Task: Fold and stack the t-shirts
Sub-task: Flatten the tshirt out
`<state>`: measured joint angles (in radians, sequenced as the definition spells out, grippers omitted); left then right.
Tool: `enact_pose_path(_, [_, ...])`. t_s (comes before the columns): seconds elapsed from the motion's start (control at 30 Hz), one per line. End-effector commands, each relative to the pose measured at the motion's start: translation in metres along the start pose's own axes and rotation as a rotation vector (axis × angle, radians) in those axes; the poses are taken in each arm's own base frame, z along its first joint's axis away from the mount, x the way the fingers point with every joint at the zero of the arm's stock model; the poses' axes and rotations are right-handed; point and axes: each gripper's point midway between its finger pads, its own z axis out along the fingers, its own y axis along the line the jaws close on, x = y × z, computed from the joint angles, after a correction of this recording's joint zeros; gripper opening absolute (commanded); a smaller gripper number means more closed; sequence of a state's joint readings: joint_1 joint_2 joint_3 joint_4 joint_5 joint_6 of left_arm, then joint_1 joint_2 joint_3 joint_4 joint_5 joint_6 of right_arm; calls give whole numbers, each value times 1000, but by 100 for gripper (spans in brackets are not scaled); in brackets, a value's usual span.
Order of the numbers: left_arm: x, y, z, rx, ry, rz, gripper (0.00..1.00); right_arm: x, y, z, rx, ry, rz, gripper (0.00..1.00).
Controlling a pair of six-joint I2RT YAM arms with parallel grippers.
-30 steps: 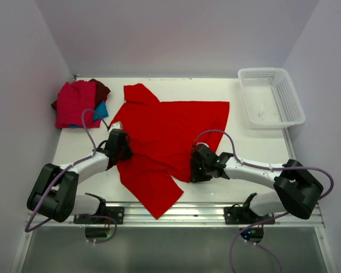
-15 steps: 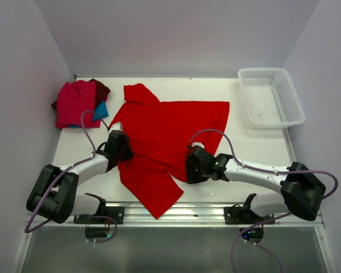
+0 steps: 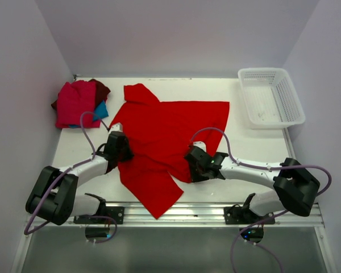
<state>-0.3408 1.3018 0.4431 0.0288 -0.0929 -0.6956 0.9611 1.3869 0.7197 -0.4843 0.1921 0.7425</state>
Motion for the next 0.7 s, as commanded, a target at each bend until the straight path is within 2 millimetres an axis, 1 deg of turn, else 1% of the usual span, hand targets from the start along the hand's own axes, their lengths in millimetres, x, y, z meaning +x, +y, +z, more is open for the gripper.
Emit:
enact_pose_path(0.0, [33, 20, -3, -52, 105, 6, 0, -12, 1, -1, 21, -45, 22, 31])
enact_pose_path(0.03, [34, 19, -3, -51, 107, 7, 0, -11, 2, 0, 20, -47, 24, 29])
enact_pose_path(0.07, [34, 19, -3, -50, 106, 7, 0, -12, 2, 0, 19, -47, 27, 23])
enact_pose_path(0.23, [36, 20, -2, -48, 111, 7, 0, -8, 2, 3, 17, -38, 23, 8])
enact_pose_path(0.4, [38, 20, -2, -46, 114, 7, 0, -7, 2, 5, 17, -36, 24, 7])
enact_pose_path(0.43, [38, 20, -2, -46, 116, 6, 0, -8, 2, 5, 18, -37, 23, 3])
enact_pose_path(0.47, [39, 20, -2, -47, 117, 7, 0, -8, 2, 5, 17, -38, 25, 1])
enact_pose_path(0.6, [40, 19, -3, -41, 118, 7, 0, -11, 2, 1, 19, -50, 25, 0])
enact_pose_path(0.67, [40, 19, -3, -41, 118, 7, 0, -12, 0, -5, 33, -60, 17, 0])
